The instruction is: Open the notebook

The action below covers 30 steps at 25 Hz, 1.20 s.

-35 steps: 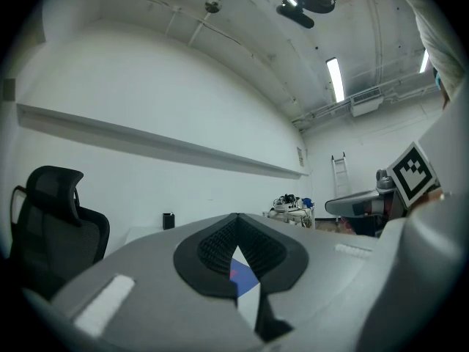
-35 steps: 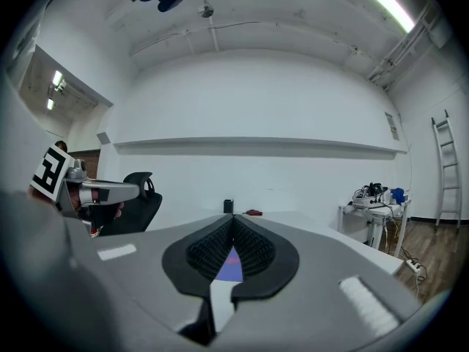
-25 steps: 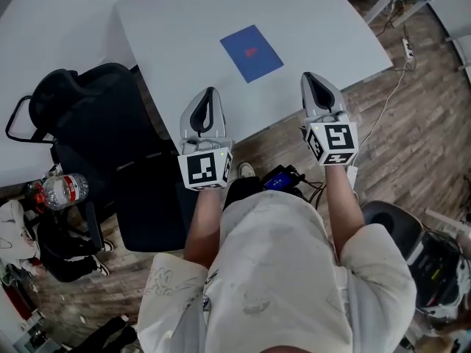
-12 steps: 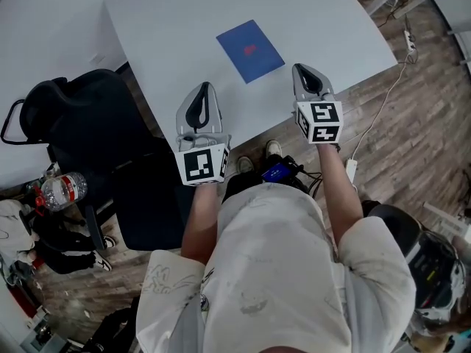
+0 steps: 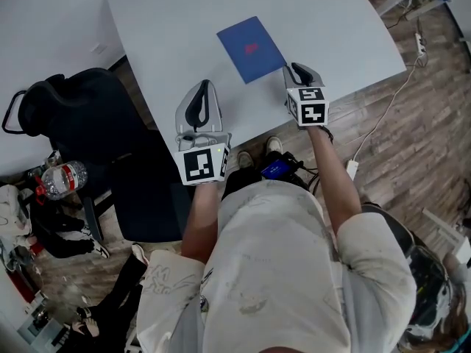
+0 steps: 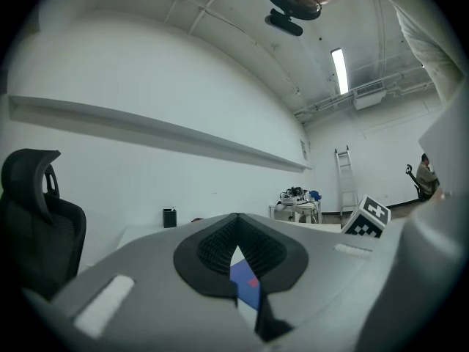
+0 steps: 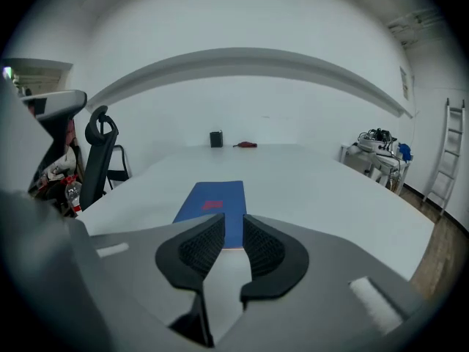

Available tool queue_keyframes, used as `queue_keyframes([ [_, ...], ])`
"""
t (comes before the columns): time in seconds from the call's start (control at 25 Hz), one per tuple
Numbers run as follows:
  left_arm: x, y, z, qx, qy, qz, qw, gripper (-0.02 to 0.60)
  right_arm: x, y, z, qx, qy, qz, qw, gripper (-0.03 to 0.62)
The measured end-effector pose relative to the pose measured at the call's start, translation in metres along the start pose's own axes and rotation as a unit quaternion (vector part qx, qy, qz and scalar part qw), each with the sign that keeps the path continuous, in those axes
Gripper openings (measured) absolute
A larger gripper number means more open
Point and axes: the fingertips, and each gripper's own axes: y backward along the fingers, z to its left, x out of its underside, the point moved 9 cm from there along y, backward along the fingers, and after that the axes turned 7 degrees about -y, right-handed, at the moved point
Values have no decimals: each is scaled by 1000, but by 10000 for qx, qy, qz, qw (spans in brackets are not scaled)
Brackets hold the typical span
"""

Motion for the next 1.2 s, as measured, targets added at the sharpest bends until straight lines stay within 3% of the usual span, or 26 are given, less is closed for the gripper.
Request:
queue_keyframes([
  [0.64, 0, 5, -3, -22, 3, 103, 9999, 18, 23, -35, -4, 141, -283, 841, 9960, 107],
  [1.2, 0, 9, -4, -26, -3, 181, 9998, 18, 27, -50, -9, 297, -697, 1261, 9891, 112],
])
